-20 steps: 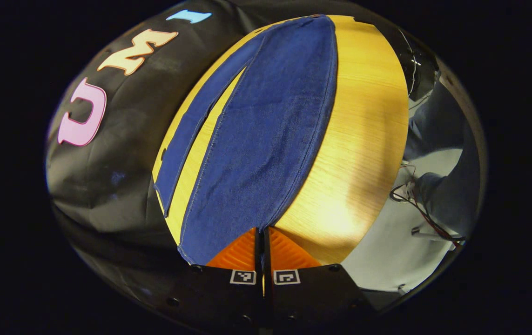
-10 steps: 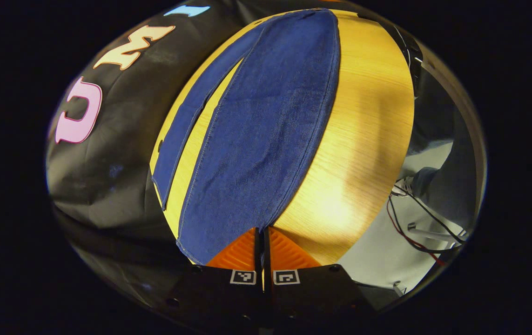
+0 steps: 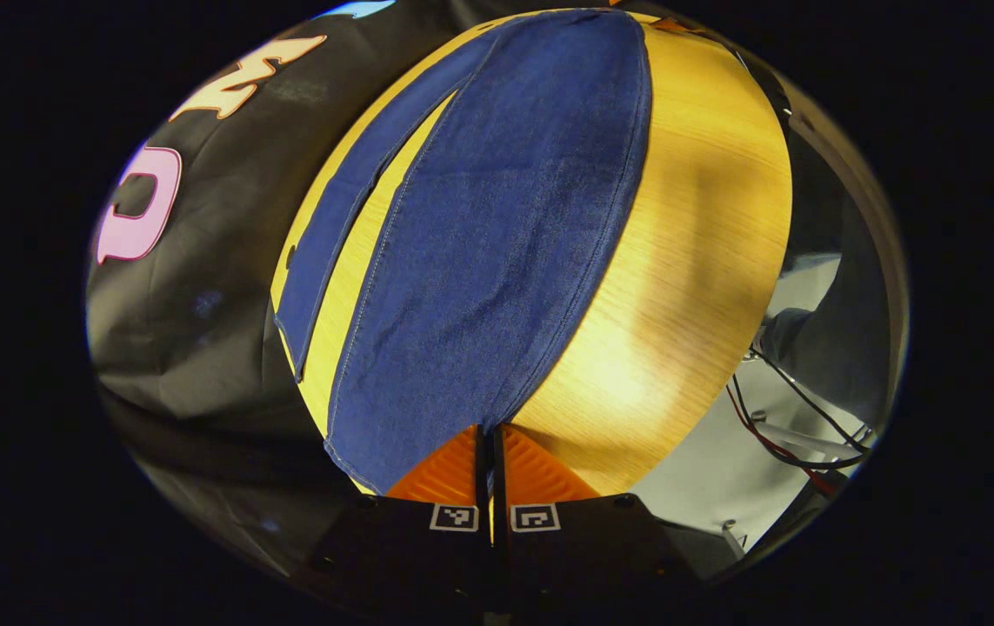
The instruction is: Grasp the waist and the cuffs of the jeans and fold them to make the two legs overlap; first hold the waist and fold one-third of the jeans toward the cuffs, then hold the cuffs and fold the remaining one-third in the same direction to finish folding.
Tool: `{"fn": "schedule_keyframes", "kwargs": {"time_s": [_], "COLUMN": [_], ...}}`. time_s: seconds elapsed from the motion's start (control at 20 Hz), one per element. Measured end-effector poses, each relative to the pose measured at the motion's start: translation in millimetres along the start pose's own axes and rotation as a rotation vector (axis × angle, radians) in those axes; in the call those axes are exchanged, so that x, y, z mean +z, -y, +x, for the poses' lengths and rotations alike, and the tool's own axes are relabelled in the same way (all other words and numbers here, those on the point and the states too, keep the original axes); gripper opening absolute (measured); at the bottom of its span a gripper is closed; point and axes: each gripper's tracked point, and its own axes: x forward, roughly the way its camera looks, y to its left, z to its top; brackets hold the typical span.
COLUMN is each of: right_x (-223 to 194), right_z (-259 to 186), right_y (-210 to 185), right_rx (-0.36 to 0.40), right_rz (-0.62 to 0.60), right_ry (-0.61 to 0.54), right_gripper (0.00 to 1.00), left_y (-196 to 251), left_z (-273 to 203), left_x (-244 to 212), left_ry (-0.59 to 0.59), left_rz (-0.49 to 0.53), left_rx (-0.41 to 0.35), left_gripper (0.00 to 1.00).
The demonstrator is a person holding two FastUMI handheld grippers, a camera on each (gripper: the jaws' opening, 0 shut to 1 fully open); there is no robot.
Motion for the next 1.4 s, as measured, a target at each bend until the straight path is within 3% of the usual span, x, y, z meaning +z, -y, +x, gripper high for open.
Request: {"fn": "schedule_keyframes", "kwargs": {"time_s": [0.1,0.2,0.25,0.45,0.5,0.65,0.75,0.85,1.15,1.4], "right_x": [8,11,12,23,13,16,29,45,92,129], "right_z": [10,20,24,34,28,29,21,8,-5,20], "right_y": [6,6,6,-12,-5,0,19,43,124,179], "right_rx": [-0.025,-0.023,-0.017,0.011,-0.024,-0.048,-0.119,-0.191,-0.347,-0.453], "right_rz": [-0.057,-0.071,-0.082,-0.117,-0.125,-0.049,0.004,0.073,0.262,0.454], "right_ry": [0.013,0.008,0.009,-0.002,0.002,-0.011,0.019,0.059,0.135,0.197], "right_gripper": [0.82,0.79,0.7,0.22,0.0,0.03,0.03,0.03,0.02,0.02], "left_y": [-1,0,0,-1,-1,-2,-2,-16,-91,-179], "left_z": [1,1,1,1,1,1,-2,-9,-40,-38], "left_x": [-2,-1,0,1,0,0,2,10,39,72], "left_ry": [-0.007,-0.011,-0.014,-0.018,-0.018,-0.025,-0.03,-0.015,0.036,0.08], "left_rz": [-0.01,-0.023,-0.03,-0.051,-0.058,-0.099,-0.188,-0.262,-0.419,-0.516], "left_rx": [-0.003,-0.006,-0.008,-0.001,0.007,0.027,0.017,0.054,0.187,0.319], "left_gripper": [0.0,0.0,0.0,0.0,0.0,0.0,0.0,0.0,0.0,0.0]}}
